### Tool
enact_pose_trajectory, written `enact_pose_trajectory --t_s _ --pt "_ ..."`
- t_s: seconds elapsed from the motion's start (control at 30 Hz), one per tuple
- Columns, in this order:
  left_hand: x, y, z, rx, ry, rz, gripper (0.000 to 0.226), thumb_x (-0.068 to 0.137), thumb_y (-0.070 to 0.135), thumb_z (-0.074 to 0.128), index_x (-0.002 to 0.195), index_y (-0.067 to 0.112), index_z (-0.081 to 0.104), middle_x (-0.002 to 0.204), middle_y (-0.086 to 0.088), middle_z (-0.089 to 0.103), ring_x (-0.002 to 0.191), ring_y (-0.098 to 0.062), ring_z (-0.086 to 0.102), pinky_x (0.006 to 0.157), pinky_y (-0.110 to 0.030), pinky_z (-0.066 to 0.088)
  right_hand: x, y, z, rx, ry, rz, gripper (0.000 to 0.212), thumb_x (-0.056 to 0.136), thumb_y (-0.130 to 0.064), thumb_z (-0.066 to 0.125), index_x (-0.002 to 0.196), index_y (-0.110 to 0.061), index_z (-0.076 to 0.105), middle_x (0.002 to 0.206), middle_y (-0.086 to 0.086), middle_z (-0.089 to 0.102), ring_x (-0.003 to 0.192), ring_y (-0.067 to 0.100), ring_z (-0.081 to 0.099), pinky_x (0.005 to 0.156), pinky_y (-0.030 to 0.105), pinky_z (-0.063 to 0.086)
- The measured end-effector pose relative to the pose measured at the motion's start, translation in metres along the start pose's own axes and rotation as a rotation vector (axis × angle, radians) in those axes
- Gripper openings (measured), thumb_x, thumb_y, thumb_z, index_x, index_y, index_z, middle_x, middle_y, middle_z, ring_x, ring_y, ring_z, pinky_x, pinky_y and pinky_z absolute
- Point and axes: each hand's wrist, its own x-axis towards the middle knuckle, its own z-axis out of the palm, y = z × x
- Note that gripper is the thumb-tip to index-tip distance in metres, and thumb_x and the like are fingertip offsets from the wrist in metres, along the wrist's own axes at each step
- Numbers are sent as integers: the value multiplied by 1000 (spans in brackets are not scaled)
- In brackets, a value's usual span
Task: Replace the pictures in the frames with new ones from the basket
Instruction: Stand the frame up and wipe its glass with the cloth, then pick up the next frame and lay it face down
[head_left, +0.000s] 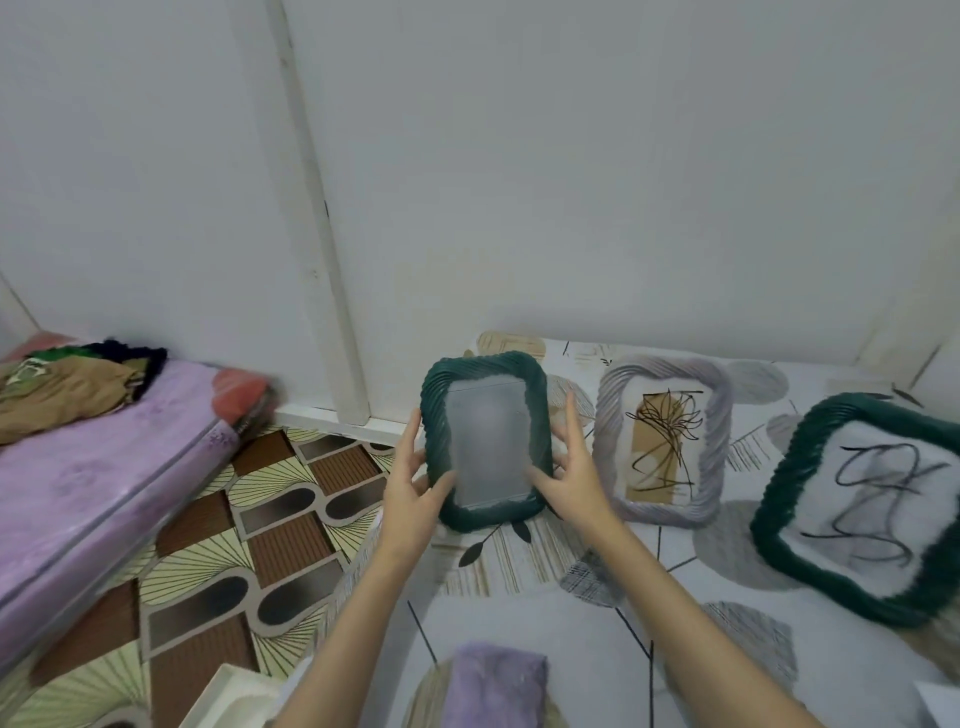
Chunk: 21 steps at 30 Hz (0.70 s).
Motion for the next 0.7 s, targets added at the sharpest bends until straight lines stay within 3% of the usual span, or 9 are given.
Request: enact_pose_trajectory --t_s 0.13,0.27,0.37,0.43,0.53,0.63,0.7 --pt "-14 -3 7 6 35 -7 77 87 -8 51 135 45 23 108 1 55 90 -11 65 66 -25 59 -15 17 2 -14 5 -32 90 85 7 55 129 -63 18 146 -3 37 130 17 43 102 48 44" --pt "-16 -2 8 18 56 -3 77 87 -8 51 141 39 22 110 -6 54 90 -11 65 64 -24 59 -13 16 3 -23 17 -52 88 84 7 55 126 -64 24 146 -13 34 133 15 39 103 48 43" --pt "-20 2 11 29 59 -16 80 86 -5 55 144 35 17 119 -8 50 100 -14 61 74 -26 58 -18 15 0 -38 2 -27 87 84 7 55 136 -52 18 144 -9 37 129 14 44 101 40 46" --pt "-25 4 15 180 138 50 84 82 4 63 146 28 14 131 1 42 120 -14 47 95 -29 46 -28 12 -4 -64 7 16 86 84 6 57 144 -38 12 140 -2 42 124 13 48 101 32 46" --pt "-31 7 29 439 271 350 77 79 11 70 142 17 26 141 2 35 133 -8 28 113 -25 25 -55 6 -23 -209 45 -16 75 85 3 56 144 -26 20 130 -4 46 123 11 45 105 26 38" --pt "-29 7 64 509 127 563 60 82 6 64 135 16 38 135 -4 44 129 -8 35 113 -24 27 -77 -2 -54 -359 216 -123 64 86 3 54 137 -30 36 131 -6 49 118 7 49 103 25 43" --pt "-25 5 93 503 -51 526 57 84 3 59 135 18 39 136 -3 46 128 -4 37 112 -27 29 -80 -7 -76 -441 393 -185 60 86 6 50 134 -28 41 134 -4 47 111 -3 47 96 9 42"
